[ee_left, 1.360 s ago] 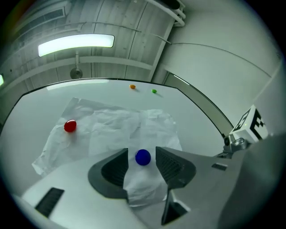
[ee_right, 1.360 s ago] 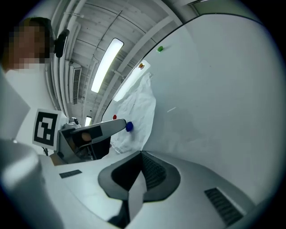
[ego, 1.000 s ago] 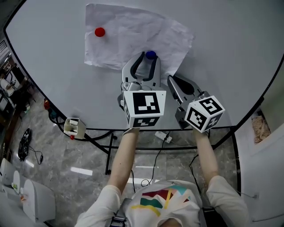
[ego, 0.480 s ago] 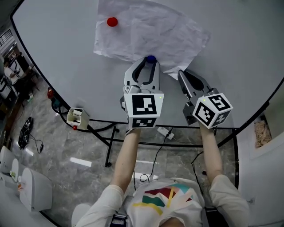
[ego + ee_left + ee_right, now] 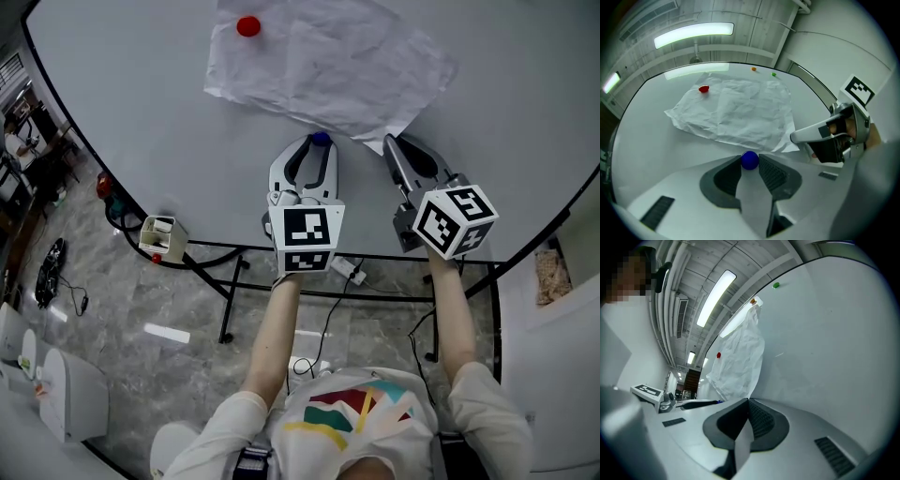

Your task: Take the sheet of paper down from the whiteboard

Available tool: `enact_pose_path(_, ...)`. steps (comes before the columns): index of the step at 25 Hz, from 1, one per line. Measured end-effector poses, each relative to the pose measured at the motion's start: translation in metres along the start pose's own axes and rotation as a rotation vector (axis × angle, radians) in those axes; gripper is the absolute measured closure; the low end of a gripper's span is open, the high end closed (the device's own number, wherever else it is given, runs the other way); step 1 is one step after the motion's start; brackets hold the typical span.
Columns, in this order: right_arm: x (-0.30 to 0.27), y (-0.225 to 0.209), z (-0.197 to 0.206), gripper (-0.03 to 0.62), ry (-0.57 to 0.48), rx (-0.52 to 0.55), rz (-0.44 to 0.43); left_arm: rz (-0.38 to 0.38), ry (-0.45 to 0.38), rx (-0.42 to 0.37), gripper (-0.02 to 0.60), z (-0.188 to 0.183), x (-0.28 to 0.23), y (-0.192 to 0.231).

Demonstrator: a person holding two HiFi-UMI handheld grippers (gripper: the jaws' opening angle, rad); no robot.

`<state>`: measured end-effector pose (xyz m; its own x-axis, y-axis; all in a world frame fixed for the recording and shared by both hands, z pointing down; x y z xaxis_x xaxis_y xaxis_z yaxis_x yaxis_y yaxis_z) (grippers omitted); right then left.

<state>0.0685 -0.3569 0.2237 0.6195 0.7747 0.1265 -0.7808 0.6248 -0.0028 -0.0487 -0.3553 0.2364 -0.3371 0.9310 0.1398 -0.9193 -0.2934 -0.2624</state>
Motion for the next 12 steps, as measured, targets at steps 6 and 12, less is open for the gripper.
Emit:
enact_pose_path(6,-0.001,0.002,0.002,0.580,0.015,0.027,0.013,0.025,-0.042,0.072,0.353,-0.001,0.005,0.002)
enact_pose_path(12,0.001,0.000,0.003,0.580,0.023,0.041,0.027,-0.016,-0.179,0.172,0.334,-0.052,0.038,0.040)
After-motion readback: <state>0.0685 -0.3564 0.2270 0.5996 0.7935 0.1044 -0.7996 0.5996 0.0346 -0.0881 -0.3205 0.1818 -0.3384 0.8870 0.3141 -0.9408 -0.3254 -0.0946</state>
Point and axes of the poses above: the fingertips, and each gripper's own axes: x backward along the fingers, y to its left, z out of its underside, the point moved 2 cm from there along x, backward along the fingers, and after that the axes turned 6 degrees about y, right-handed, at the moved point
